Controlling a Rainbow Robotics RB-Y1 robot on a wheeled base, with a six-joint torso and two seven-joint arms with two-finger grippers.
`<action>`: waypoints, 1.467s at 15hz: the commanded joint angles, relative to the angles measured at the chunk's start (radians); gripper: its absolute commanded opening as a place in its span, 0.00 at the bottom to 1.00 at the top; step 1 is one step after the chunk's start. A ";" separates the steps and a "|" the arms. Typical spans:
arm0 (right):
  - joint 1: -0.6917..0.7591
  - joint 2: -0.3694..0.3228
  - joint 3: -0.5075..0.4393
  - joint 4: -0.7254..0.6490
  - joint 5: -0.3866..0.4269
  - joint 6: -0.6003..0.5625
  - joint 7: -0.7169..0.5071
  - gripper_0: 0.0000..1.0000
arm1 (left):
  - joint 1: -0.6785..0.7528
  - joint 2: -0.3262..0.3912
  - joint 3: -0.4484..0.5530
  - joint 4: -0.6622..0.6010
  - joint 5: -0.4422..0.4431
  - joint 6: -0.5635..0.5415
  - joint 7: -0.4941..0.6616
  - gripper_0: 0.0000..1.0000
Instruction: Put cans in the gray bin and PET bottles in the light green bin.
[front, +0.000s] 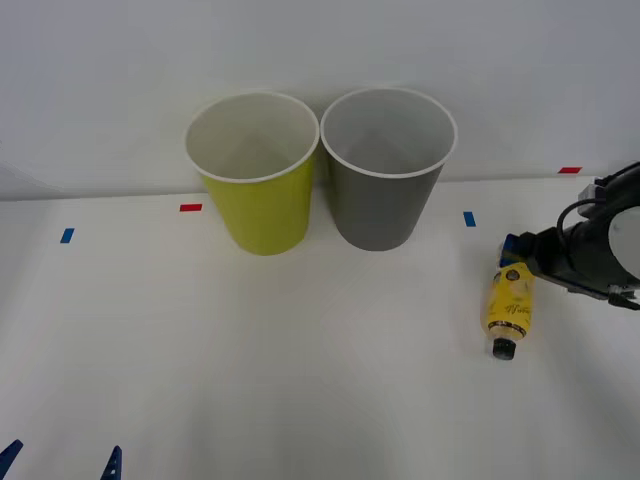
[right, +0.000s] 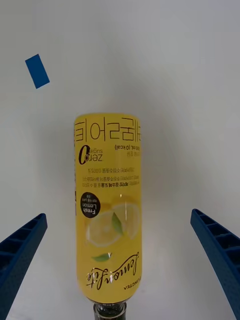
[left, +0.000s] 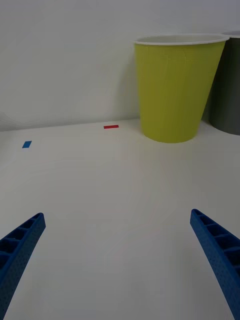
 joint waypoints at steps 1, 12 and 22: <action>-0.055 -0.055 0.058 0.057 -0.050 -0.001 0.006 1.00 | 0.000 0.000 0.000 0.000 0.000 0.000 0.000 1.00; -0.241 -0.085 0.191 0.358 -0.224 -0.058 0.029 1.00 | 0.000 0.000 0.000 0.000 0.000 0.000 0.000 1.00; -0.273 -0.105 0.228 0.453 -0.184 -0.087 0.047 1.00 | 0.000 0.000 0.000 0.000 0.000 0.000 0.000 1.00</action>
